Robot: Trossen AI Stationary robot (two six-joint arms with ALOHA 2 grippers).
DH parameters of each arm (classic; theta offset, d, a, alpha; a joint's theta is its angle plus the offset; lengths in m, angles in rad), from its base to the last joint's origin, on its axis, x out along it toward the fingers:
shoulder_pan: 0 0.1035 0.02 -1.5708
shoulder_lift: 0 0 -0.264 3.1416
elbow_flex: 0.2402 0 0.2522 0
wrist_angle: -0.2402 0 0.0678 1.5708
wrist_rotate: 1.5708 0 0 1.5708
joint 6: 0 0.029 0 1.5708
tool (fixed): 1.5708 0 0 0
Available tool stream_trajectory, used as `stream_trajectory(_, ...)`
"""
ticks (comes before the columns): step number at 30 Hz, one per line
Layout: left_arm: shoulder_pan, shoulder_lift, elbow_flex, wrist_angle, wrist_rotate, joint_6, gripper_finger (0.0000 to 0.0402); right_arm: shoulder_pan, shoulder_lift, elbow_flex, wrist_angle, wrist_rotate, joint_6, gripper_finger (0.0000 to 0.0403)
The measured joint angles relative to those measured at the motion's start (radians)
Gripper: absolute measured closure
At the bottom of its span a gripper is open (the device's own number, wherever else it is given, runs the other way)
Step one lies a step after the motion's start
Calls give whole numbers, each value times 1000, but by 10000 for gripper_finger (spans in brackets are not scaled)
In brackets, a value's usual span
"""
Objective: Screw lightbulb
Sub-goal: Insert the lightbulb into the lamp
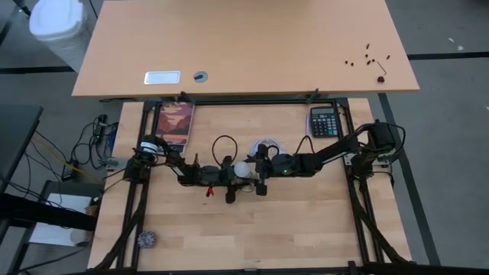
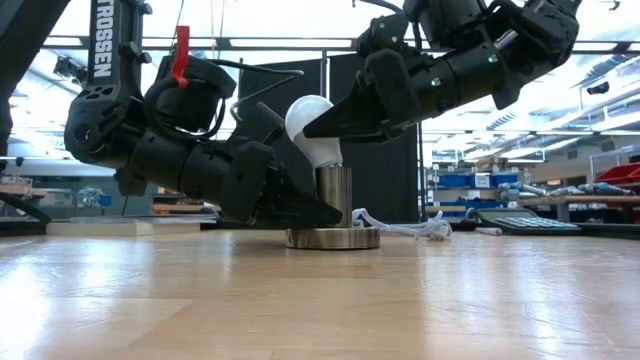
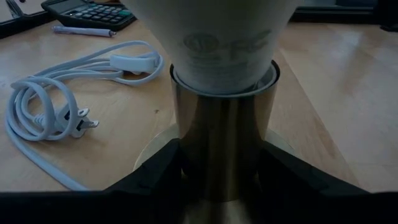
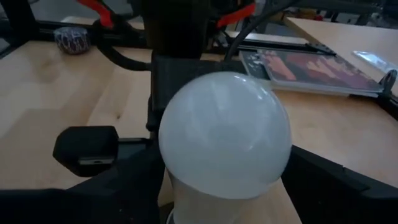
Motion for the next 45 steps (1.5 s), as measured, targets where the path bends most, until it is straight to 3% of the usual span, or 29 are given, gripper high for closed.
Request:
stream_trajectory(17,1,0,0,2,0,2,208,-55,0,37,-12,-157,33,94)
stream_trajectory(37,1,0,0,0,0,2,208,-51,-1,42,-132,-100,-11,96)
stream_trajectory(45,2,0,0,-1,0,3,208,-37,-1,-46,-51,-67,15,96)
